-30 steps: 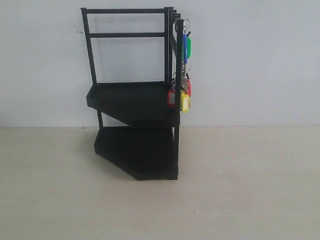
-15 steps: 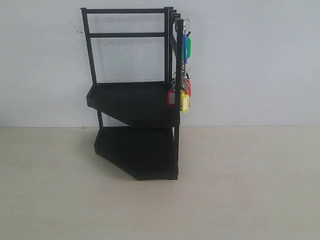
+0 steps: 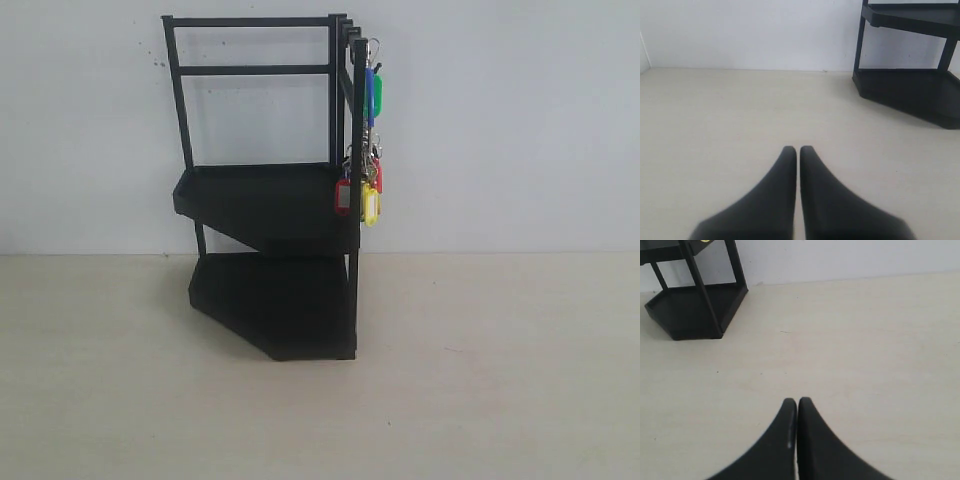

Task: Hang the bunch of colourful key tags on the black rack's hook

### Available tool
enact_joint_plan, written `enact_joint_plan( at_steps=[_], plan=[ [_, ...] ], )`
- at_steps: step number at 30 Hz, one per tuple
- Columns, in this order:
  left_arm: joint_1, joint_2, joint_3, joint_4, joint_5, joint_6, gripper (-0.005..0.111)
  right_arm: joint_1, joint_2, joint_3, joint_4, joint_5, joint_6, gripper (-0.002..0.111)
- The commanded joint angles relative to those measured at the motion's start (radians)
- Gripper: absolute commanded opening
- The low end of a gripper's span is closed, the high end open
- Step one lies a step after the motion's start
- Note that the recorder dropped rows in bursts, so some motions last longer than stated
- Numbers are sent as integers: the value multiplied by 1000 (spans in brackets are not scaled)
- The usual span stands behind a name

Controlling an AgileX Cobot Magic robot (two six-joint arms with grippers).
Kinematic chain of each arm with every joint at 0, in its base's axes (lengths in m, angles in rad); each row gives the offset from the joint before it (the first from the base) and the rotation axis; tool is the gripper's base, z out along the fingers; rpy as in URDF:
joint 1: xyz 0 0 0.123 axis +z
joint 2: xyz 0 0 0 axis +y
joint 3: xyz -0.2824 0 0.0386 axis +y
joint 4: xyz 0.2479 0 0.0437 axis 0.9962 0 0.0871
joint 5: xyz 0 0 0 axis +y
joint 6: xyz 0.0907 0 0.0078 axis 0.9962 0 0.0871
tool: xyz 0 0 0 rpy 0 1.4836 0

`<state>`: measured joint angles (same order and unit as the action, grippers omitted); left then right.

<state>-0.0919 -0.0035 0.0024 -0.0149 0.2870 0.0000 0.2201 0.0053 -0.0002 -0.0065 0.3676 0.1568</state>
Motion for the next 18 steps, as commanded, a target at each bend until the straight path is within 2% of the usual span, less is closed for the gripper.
enact_joint_plan(
  at_steps=[1,7,18],
  plan=[
    [2,4,-2,-3,-2,0,4,-21,-5,0,-10,3,-64,0],
    [2,4,-2,-3,-2,0,4,-119,-5,0,-3,1,-57,0],
    [2,4,-2,-3,-2,0,4,-120,-5,0,-3,-1,-56,0]
  ],
)
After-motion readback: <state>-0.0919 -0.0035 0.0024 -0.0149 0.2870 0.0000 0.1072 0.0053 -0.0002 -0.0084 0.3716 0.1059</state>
